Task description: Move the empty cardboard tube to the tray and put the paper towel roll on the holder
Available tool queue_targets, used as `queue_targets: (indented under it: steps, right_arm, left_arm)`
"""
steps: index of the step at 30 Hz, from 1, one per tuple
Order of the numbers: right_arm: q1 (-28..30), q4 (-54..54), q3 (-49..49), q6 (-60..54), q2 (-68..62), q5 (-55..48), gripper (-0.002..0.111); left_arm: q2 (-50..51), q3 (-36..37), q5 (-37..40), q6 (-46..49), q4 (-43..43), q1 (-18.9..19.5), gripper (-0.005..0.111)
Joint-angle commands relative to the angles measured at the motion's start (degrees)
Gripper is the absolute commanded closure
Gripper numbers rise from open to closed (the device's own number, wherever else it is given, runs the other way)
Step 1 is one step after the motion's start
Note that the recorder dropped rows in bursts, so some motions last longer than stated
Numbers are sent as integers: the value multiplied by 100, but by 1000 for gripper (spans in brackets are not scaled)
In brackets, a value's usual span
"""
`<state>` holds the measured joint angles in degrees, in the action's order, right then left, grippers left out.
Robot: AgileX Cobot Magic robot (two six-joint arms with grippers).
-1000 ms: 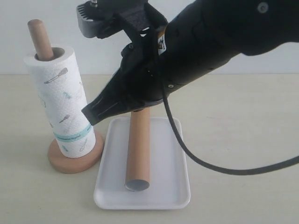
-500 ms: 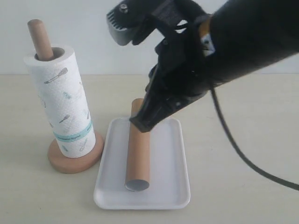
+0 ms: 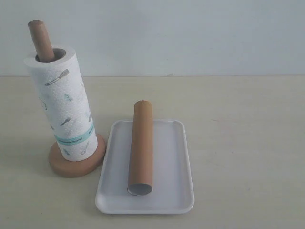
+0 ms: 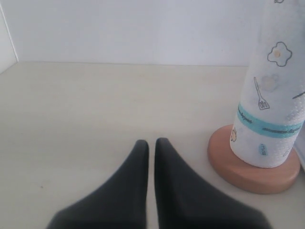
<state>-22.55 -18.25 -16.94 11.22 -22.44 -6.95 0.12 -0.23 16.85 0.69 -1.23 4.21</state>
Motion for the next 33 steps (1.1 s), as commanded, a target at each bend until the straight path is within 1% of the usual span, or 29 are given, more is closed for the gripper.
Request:
queue_targets:
  steps: [1, 4, 7, 10, 18, 20, 21, 24, 26, 27, 33]
  right_arm:
    - [1054, -31, 763, 102, 1109, 117, 107]
    - [1432, -31, 1274, 648, 1685, 117, 107]
    - [1497, -31, 1694, 832, 2244, 117, 107]
    - [1497, -31, 1694, 832, 2244, 44, 107]
    - [1497, 11, 1694, 832, 2244, 376, 107]
    - [1497, 375, 1694, 583, 2244, 326, 107]
    - [1497, 663, 1694, 254, 2244, 281, 107]
    - [1497, 2028, 1694, -1178, 2244, 191, 107]
    - [1497, 2602, 1694, -1726, 2244, 191, 107]
    - [1497, 2700, 1694, -1858, 2244, 191, 107]
    - [1497, 2685, 1694, -1812, 2244, 69, 107]
  left_arm:
    - [-12, 23, -8, 24, -45, 19, 103]
    - [-12, 23, -8, 24, -45, 19, 103]
    - [-12, 23, -8, 24, -45, 19, 103]
    - [-12, 23, -8, 24, -45, 19, 103]
    - [-12, 23, -8, 24, -45, 19, 103]
    - [-12, 23, -8, 24, -45, 19, 103]
    - [-12, 23, -8, 24, -45, 19, 103]
    - [-12, 23, -8, 24, -45, 19, 103]
    - [-12, 23, -8, 24, -45, 19, 103]
    - [-12, 23, -8, 24, -45, 19, 103]
    - [-12, 23, -8, 24, -45, 19, 103]
